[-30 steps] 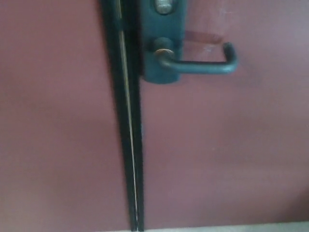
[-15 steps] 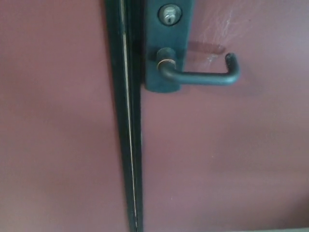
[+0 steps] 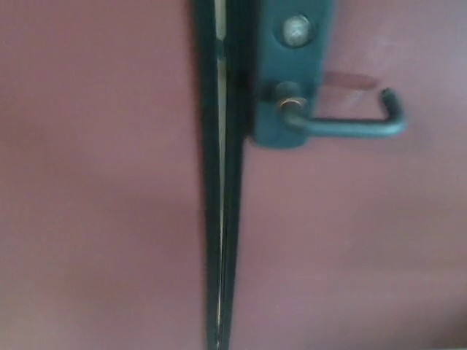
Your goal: The robot walks towards the door handle and put its right hand on it and twist the handle
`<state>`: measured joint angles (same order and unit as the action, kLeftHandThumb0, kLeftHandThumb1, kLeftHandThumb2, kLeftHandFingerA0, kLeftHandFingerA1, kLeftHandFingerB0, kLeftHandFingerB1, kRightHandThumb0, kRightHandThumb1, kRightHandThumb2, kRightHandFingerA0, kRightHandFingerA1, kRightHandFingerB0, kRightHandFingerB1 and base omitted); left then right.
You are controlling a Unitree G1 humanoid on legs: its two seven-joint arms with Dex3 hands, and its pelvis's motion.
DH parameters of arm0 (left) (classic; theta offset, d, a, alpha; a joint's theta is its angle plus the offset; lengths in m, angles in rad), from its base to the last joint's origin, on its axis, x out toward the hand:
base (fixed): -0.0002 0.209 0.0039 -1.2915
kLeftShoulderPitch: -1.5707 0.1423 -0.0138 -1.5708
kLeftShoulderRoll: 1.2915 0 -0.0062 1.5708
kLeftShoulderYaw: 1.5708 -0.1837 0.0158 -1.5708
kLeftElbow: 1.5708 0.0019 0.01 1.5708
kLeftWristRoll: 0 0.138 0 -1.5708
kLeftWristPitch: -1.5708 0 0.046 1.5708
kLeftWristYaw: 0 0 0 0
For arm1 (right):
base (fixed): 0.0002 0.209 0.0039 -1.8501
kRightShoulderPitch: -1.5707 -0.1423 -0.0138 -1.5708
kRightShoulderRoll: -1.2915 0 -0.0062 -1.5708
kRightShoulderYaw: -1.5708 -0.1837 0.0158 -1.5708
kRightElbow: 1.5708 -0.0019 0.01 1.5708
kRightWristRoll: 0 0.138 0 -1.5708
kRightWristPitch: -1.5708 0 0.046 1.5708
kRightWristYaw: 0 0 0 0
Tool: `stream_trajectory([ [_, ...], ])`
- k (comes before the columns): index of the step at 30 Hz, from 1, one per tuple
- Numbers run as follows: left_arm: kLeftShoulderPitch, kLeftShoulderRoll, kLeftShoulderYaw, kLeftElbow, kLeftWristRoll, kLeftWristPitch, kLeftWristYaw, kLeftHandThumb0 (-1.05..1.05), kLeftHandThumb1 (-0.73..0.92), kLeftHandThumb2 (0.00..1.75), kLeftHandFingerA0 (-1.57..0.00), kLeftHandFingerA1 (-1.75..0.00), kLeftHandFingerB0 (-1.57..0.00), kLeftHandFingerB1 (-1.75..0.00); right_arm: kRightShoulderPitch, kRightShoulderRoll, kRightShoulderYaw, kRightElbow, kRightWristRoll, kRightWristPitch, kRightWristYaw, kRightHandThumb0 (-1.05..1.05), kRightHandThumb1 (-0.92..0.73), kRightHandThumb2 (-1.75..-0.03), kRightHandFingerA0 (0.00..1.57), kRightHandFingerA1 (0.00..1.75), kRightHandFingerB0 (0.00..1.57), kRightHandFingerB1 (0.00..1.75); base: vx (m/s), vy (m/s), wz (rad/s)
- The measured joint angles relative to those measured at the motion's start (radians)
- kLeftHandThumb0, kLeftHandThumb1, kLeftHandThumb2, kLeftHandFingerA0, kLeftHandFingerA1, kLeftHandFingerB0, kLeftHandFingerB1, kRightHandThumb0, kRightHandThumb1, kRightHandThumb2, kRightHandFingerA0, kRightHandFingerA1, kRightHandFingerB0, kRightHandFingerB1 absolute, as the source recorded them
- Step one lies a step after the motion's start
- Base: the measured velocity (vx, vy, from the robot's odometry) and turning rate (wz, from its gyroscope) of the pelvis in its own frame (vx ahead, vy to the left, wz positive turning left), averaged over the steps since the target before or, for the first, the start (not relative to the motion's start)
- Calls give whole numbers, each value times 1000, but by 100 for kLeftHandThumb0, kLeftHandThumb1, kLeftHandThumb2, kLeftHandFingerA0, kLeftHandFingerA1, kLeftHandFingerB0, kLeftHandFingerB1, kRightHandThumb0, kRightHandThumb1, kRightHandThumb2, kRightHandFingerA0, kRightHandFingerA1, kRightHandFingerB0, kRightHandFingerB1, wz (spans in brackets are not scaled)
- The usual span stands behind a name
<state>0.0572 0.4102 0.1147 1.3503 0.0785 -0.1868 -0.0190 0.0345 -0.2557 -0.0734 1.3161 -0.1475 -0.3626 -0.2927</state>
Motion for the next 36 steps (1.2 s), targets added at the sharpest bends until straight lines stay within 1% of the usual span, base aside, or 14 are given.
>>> stream_trajectory([
  [5, -18, 3, 1, -3, 0, -1, 0, -22, 45, 72, -77, -89, -35, -66, -14, 1, -5, -3, 2, 0, 4, -17, -64, -58, 67, 53, 55, 46, 91, 75, 2],
  [19, -22, 4, 12, -3, 0, -1, 0, -24, 46, 70, -74, -87, -35, -66, -49, 9, -34, -14, 11, 0, 22, -17, -66, -59, 68, 54, 54, 46, -12, -19, 1],
  [31, -13, 4, 12, -2, 0, -1, 0, -23, 46, 71, -78, -89, -35, -66, -46, 14, -39, -13, 10, 0, 40, -17, -65, -58, 68, 54, 53, 45, 0, 0, 0],
  [36, -1, 4, 13, -2, 0, -2, 0, -23, 46, 71, -76, -87, -35, -65, -31, 15, -64, -14, 20, -1, 49, -18, -67, -59, 67, 55, 52, 45, 0, 0, 0],
])
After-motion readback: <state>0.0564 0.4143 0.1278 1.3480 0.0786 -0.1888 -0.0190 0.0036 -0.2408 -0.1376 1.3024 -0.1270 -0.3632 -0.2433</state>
